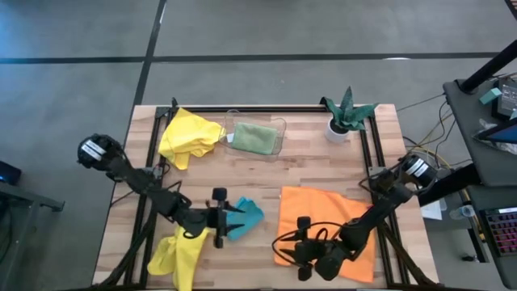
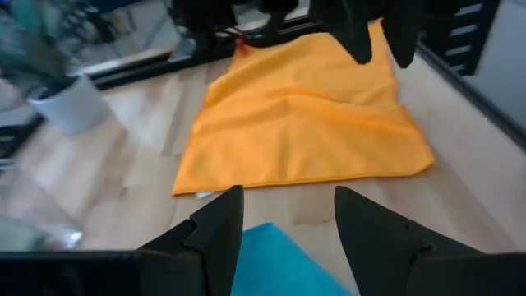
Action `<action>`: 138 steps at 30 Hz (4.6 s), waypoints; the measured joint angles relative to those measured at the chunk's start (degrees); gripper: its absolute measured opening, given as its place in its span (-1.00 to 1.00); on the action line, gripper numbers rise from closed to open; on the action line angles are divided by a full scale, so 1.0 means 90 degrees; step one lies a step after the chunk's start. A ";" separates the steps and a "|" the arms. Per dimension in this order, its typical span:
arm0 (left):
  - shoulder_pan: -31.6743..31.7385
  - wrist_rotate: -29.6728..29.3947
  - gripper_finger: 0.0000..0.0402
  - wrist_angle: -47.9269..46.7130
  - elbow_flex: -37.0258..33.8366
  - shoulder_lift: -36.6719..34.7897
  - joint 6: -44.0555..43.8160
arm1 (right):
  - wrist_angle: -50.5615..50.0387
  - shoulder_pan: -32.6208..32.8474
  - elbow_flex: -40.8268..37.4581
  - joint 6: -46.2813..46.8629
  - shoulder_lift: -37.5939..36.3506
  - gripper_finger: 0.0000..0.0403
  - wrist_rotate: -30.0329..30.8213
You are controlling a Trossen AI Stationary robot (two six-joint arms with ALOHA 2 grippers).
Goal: Fold microfiber towels
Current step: Fold the blue towel, then put the blue folded towel into the transparent bin
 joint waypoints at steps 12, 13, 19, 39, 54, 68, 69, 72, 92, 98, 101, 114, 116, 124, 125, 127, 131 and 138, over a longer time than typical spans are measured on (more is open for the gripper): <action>0.0762 0.1294 -0.13 0.0108 -0.0417 0.0002 -0.0503 | 0.0594 0.0001 -0.0590 -0.0362 -0.0396 -0.36 -0.0191; 0.0789 0.1329 -0.13 0.0191 -0.0478 0.0002 -0.0519 | 0.0646 0.0000 -0.0665 -0.0364 -0.0416 -0.36 -0.0180; 0.0856 0.1621 -0.13 0.0780 -0.0836 0.0289 -0.0517 | 0.0998 0.0000 -0.0965 -0.0327 -0.0448 -0.36 -0.0184; 0.1454 0.1978 -0.13 0.1046 -0.0767 0.1620 -0.0882 | 0.1119 -0.0095 -0.0992 -0.0015 -0.0434 -0.36 -0.0174; 0.0570 0.1841 -0.13 0.0133 -0.0344 -0.0799 -0.0495 | 0.1114 -0.0126 -0.0992 -0.0050 -0.0434 -0.36 -0.0177; -0.0887 0.1114 -0.12 -0.2252 0.0818 0.0016 -0.0350 | 0.1290 -0.0235 -0.0992 -0.0023 -0.0409 -0.36 -0.0172; -0.0887 0.1131 -0.12 -0.2252 0.0844 0.0055 -0.0347 | 0.1291 -0.0240 -0.0992 -0.0023 -0.0406 -0.36 -0.0173; -0.0878 0.1239 -0.12 -0.2300 0.0887 0.0122 -0.0355 | 0.1299 -0.0250 -0.0992 -0.0023 -0.0405 -0.36 -0.0174; -0.0893 0.1124 0.40 -0.2615 0.0924 0.0215 -0.0529 | 0.1289 -0.0252 -0.0992 -0.0040 -0.0402 -0.36 -0.0172; -0.0931 0.0871 0.40 -0.3044 0.1102 0.0702 -0.0561 | 0.1278 -0.0251 -0.0992 0.0050 -0.0402 -0.36 -0.0174; -0.0933 0.0871 0.40 -0.3689 0.1231 0.0980 -0.0930 | 0.1244 -0.0250 -0.0992 0.0198 -0.0402 -0.36 -0.0182; -0.1019 0.0691 0.40 -0.3775 0.1454 0.1741 -0.0976 | 0.1220 -0.0253 -0.0992 0.0144 -0.0390 -0.36 -0.0182; -0.1058 0.0540 0.40 -0.3793 0.1519 0.2011 -0.0753 | 0.1223 -0.0253 -0.0992 0.0144 -0.0390 -0.36 -0.0179; -0.1154 -0.0857 0.40 -0.3780 0.1891 0.2657 0.0058 | 0.1223 -0.0253 -0.0992 0.0144 -0.0390 -0.36 -0.0177; -0.1156 -0.0927 0.40 -0.3780 0.1895 0.2688 0.0154 | 0.1226 -0.0253 -0.0992 0.0144 -0.0390 -0.36 -0.0177; -0.1157 -0.0929 0.40 -0.3789 0.1851 0.2733 0.0314 | 0.1221 -0.0253 -0.0992 0.0150 -0.0390 -0.36 -0.0179; -0.1167 -0.0835 0.40 -0.4090 0.1844 0.2889 0.0323 | 0.1209 -0.0253 -0.0993 0.0193 -0.0390 -0.36 -0.0179; -0.1217 -0.0490 0.40 -0.4470 0.1830 0.2972 0.0428 | 0.1206 -0.0251 -0.1009 0.0216 -0.0390 -0.36 -0.0179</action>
